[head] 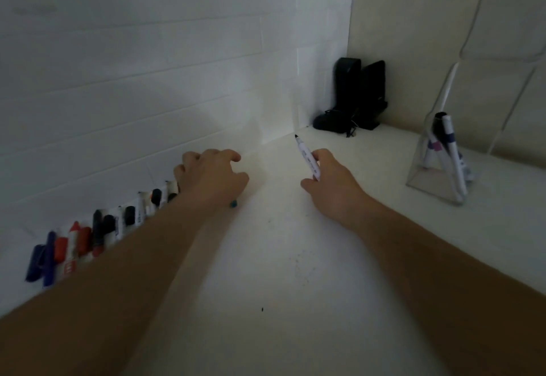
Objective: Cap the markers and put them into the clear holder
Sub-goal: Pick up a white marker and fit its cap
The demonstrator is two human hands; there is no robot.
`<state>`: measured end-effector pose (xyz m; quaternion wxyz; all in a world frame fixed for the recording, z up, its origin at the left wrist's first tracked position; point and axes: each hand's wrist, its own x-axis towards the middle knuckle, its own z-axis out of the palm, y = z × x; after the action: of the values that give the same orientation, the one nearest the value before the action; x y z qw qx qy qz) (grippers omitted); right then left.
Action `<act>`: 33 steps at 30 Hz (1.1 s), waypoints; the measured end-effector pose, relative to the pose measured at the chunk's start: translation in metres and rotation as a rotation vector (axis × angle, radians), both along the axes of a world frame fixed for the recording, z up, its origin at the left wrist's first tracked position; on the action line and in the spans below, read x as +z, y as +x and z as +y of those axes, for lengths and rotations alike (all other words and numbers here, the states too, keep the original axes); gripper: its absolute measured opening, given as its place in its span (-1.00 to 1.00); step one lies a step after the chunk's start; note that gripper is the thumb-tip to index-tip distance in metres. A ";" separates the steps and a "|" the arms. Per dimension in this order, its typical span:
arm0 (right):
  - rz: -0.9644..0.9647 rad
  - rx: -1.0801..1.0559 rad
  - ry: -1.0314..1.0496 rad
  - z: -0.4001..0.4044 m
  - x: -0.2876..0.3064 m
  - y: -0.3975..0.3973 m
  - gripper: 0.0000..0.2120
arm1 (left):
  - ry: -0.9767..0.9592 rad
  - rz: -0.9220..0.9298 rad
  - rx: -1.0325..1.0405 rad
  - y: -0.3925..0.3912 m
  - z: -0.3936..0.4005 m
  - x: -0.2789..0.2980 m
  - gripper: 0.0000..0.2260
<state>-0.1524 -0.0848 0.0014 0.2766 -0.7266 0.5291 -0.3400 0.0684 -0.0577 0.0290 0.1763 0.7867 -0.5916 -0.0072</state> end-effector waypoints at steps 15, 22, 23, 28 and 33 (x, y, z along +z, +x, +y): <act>-0.168 0.073 0.121 -0.001 0.003 -0.010 -0.81 | 0.111 -0.213 -0.272 0.008 -0.049 -0.006 -0.66; -0.031 0.094 0.141 0.004 0.007 -0.012 -0.87 | -0.451 0.062 -0.341 -0.019 -0.024 0.007 -0.81; -0.019 0.090 0.138 0.005 0.007 -0.011 -0.87 | -0.496 0.103 -0.342 -0.026 -0.013 0.007 -0.81; 0.060 0.076 0.129 0.008 0.008 -0.007 -0.78 | -0.504 0.291 -0.347 -0.042 0.032 0.001 -0.86; 0.132 0.110 0.096 0.010 0.006 -0.004 -0.80 | -0.448 0.492 -0.362 -0.048 0.053 -0.013 -0.87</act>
<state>-0.1564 -0.0746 0.0078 0.2940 -0.7614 0.5210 -0.2499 0.0208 -0.0046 0.0161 0.4767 0.5862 -0.6478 -0.0972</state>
